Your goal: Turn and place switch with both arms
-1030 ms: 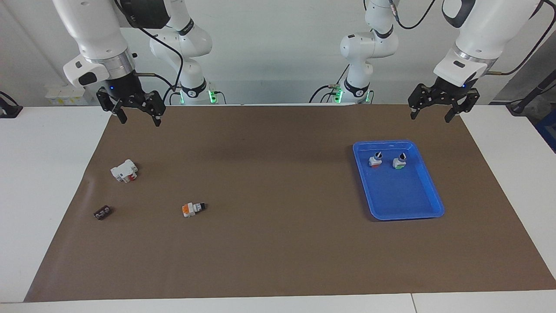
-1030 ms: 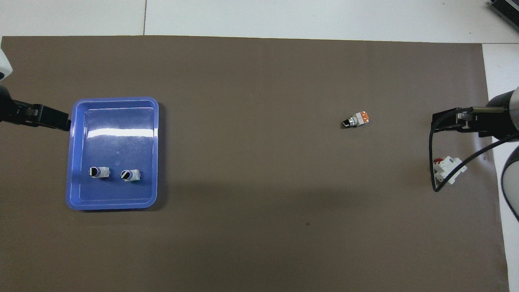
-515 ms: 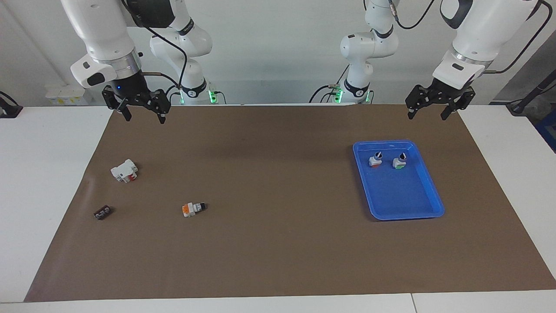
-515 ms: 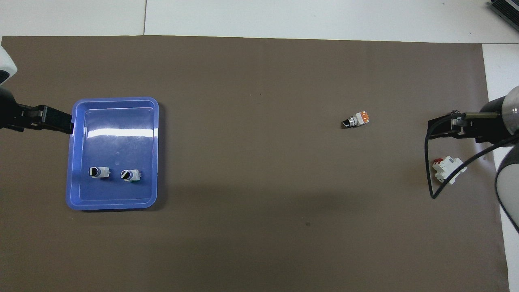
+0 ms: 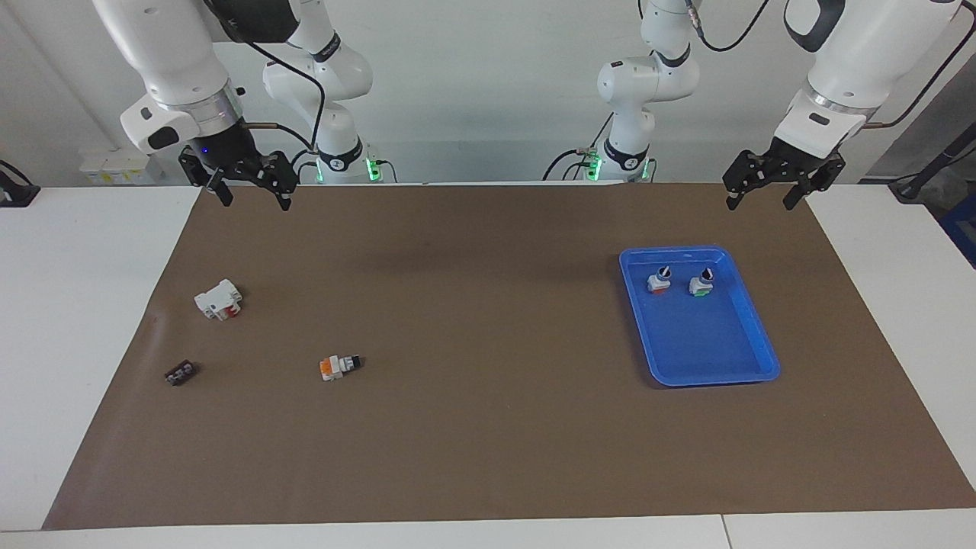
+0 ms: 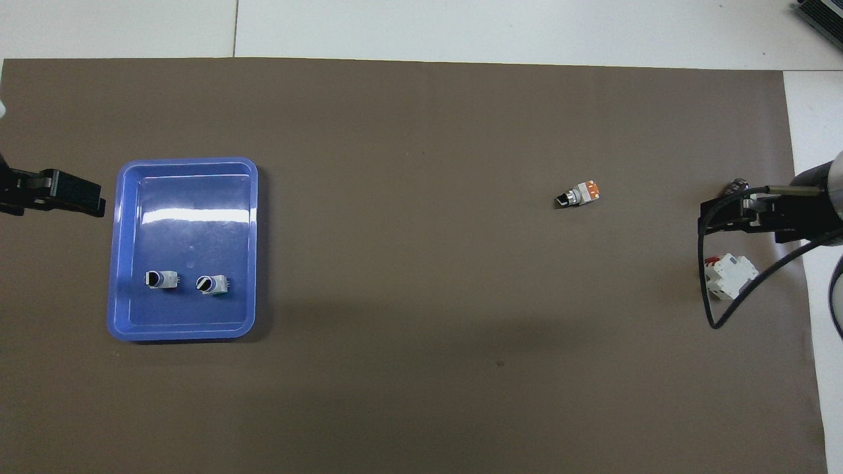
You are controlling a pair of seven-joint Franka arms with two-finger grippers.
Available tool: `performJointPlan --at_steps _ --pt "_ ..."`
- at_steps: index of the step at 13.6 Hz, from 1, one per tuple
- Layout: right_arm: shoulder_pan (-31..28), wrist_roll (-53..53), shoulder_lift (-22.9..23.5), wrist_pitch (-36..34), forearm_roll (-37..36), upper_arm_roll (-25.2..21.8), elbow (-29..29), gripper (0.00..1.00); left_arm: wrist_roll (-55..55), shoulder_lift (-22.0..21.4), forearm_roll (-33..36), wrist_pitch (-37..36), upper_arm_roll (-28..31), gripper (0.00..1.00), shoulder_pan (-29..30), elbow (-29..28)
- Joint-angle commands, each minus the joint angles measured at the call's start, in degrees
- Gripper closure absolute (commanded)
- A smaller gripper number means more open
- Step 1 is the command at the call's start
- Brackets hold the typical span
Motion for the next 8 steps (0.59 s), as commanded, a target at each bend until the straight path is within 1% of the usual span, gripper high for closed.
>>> performJointPlan --at_steps 1,8 --pt "0.11 0.14 -0.52 -1.24 -3.32 0.84 0.67 0.0 -0.51 -1.66 -0.51 -0.29 -0.25 0.0 0.61 -1.71" --pt "-0.24 0.49 -0.69 -0.54 -2.37 0.84 0.67 0.0 -0.51 -1.66 -0.51 -0.29 -0.25 0.0 0.61 -1.71"
